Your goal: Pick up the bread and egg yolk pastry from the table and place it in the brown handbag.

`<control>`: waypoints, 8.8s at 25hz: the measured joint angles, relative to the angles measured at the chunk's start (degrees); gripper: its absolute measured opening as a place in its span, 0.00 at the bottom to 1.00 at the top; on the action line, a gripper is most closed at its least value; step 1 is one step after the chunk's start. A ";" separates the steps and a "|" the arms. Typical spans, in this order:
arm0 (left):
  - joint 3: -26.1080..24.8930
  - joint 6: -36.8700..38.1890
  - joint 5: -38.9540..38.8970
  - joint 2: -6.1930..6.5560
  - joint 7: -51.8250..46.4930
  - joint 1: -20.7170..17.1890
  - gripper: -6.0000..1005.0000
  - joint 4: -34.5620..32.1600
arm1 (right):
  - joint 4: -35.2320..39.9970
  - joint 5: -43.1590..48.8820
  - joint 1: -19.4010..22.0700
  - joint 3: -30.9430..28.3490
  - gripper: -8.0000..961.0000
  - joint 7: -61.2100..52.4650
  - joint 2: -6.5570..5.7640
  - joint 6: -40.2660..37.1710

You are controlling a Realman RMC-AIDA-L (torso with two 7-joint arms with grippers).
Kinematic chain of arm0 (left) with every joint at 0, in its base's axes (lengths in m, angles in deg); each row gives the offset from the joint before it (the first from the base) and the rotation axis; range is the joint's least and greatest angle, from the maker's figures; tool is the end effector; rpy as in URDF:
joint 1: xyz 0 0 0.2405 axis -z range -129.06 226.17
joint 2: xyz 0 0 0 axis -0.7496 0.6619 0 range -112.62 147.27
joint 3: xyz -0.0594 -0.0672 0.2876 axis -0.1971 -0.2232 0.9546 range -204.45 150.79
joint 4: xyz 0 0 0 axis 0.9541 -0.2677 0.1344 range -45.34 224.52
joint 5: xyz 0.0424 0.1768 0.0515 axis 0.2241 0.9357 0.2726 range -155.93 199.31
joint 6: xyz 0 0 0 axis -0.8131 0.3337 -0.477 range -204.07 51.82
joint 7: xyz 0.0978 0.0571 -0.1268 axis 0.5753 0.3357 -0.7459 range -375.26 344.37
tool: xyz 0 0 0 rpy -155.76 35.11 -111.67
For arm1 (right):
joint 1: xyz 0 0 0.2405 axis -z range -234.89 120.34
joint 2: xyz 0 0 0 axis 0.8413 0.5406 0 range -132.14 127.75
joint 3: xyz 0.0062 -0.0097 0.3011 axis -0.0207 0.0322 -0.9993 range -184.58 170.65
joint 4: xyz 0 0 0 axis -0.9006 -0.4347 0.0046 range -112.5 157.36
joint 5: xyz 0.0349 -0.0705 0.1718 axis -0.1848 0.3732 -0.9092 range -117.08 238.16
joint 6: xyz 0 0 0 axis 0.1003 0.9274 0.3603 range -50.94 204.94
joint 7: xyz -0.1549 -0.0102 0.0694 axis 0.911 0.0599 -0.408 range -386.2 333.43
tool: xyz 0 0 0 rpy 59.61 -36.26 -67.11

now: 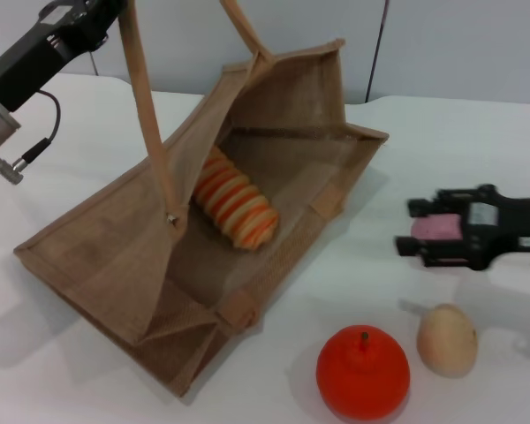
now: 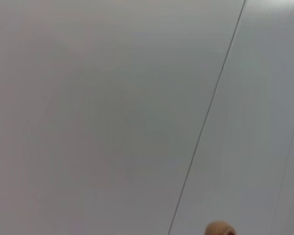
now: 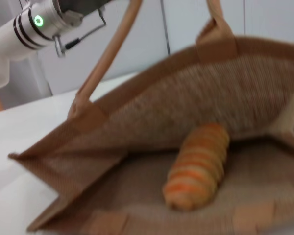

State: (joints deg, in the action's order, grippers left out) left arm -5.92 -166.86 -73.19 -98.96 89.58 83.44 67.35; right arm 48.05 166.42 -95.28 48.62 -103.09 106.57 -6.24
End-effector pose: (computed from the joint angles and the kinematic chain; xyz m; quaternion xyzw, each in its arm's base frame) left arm -0.2436 0.3993 0.0492 -0.7483 -0.2424 -0.5487 0.2832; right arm 0.2721 0.3801 -0.0242 -0.9657 0.1685 0.1700 0.1007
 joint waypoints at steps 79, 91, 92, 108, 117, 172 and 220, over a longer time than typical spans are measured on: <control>-1.67 -0.24 0.04 0.27 -0.01 -1.26 0.13 0.97 | 18.38 28.46 3.52 -0.21 0.58 -16.23 6.48 -2.20; -1.67 -0.33 0.04 0.27 0.00 -1.22 0.13 0.97 | 18.64 28.33 3.28 -0.27 0.55 -17.24 6.29 -3.30; -1.66 -0.34 0.04 0.27 -0.01 -1.22 0.13 0.97 | 18.74 28.31 3.26 -0.31 0.55 -17.25 6.24 -3.65; -1.66 -0.32 0.04 0.27 0.00 -1.14 0.13 0.97 | 19.11 28.53 2.93 -2.62 0.46 -17.26 5.75 -5.97; -1.66 -0.32 0.04 0.27 0.00 -1.03 0.13 0.97 | 19.20 28.30 2.94 -4.59 0.45 -16.97 4.91 -6.81; -1.73 -11.11 1.79 0.33 -3.91 4.32 0.13 2.46 | 1.37 -49.20 -9.42 47.52 0.45 22.92 7.78 33.80; -8.27 11.13 -17.66 -0.79 53.42 0.31 0.58 28.27 | -20.98 -51.66 10.36 -22.45 0.83 58.86 6.85 -3.61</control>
State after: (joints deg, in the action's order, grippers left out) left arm -14.19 -155.73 -90.85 -99.74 143.01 83.75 95.62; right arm 27.06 114.76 -84.92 26.17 -44.22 113.42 -9.85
